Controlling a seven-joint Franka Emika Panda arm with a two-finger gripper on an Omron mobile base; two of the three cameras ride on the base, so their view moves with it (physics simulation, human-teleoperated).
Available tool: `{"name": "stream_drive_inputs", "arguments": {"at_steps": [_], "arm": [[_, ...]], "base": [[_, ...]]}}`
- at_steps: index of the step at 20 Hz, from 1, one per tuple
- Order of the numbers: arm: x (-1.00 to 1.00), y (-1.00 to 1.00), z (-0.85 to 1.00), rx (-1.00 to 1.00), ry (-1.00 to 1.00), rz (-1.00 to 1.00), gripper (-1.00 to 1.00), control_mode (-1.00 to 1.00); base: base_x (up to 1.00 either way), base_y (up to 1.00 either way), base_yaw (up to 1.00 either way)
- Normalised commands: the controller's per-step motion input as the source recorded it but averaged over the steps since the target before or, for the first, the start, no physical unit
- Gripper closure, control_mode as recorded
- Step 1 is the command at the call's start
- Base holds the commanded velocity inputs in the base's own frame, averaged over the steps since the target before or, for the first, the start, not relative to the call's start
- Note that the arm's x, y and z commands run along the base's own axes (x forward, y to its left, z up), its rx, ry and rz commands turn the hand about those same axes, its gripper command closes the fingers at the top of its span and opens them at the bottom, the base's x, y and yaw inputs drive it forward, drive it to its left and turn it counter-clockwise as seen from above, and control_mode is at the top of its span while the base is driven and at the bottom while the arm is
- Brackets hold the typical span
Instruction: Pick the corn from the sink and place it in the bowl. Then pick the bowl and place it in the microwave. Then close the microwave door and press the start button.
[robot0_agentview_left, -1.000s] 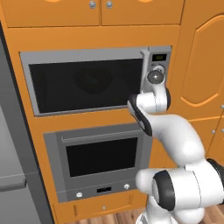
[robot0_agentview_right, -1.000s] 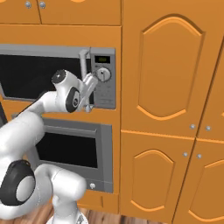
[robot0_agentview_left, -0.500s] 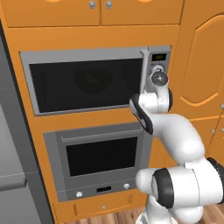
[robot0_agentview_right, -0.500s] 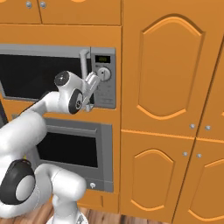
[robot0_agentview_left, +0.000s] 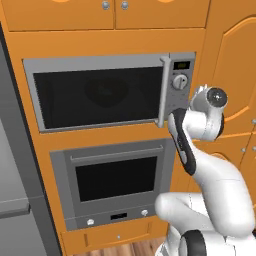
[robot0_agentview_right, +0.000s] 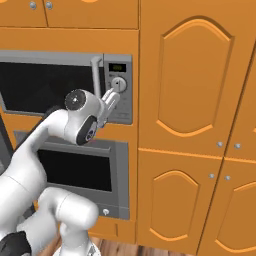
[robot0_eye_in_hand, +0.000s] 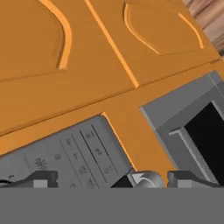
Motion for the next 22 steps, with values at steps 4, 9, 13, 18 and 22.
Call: {"name": "stream_drive_inputs", "arguments": {"at_steps": [4, 9, 13, 18, 22], "arm": [[-0.96, -0.81, -0.12, 0.04, -0.14, 0.30, -1.00, -1.00], [-0.79, -0.40, -0.15, 0.00, -0.24, 0.45, -1.00, -1.00], [-0.16, 0.15, -0.10, -0.08, -0.36, 0.33, -1.00, -1.00], [0.28, 0.41, 0.00, -0.11, -0.25, 0.04, -1.00, -1.00], [0.20, 0.13, 0.16, -0.02, -0.02, -0.05, 1.00, -1.00]], "base": [[0.00, 0.00, 0.00], [0.00, 0.00, 0.00], [0.00, 0.00, 0.00], [0.00, 0.00, 0.00], [0.00, 0.00, 0.00]]}}
